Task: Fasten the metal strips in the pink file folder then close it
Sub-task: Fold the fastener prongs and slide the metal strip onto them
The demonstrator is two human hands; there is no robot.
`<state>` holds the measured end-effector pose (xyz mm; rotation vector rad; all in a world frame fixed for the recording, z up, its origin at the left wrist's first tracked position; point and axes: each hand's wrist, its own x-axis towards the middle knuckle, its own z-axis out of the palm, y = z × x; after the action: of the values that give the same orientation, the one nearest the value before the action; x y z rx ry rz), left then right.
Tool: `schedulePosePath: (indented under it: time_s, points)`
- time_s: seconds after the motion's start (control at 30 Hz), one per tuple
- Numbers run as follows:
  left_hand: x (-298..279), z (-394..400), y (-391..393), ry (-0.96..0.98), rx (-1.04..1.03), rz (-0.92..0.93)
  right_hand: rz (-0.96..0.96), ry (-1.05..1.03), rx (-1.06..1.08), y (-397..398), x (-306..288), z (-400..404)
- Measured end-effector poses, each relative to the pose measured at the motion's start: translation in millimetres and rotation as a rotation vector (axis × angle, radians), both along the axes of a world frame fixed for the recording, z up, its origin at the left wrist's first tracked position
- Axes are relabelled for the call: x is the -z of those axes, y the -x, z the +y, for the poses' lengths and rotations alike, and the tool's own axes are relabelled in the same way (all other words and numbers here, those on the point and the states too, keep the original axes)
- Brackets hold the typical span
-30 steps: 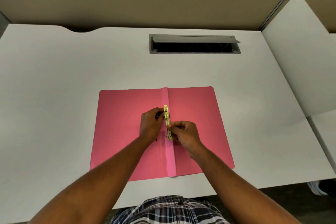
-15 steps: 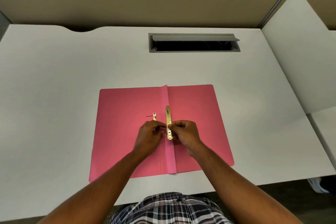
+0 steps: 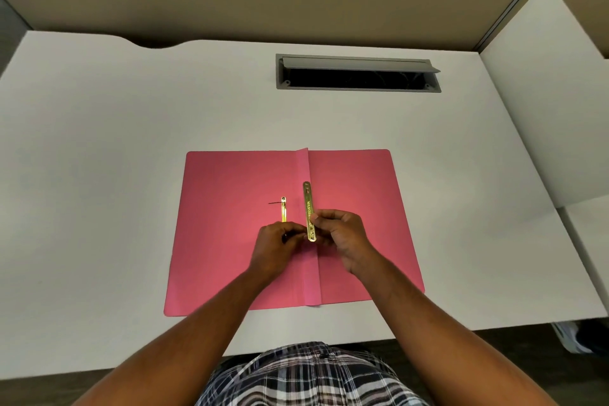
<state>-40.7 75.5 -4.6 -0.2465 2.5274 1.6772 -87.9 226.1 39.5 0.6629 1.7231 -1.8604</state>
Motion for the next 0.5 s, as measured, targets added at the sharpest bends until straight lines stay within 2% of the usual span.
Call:
schedulePosePath:
  time_s: [0.5]
  points:
    - [2.3,4.0,2.8,0.09,-0.011,0.018,0.075,-0.062,-0.048,-1.4,0.9,0.6]
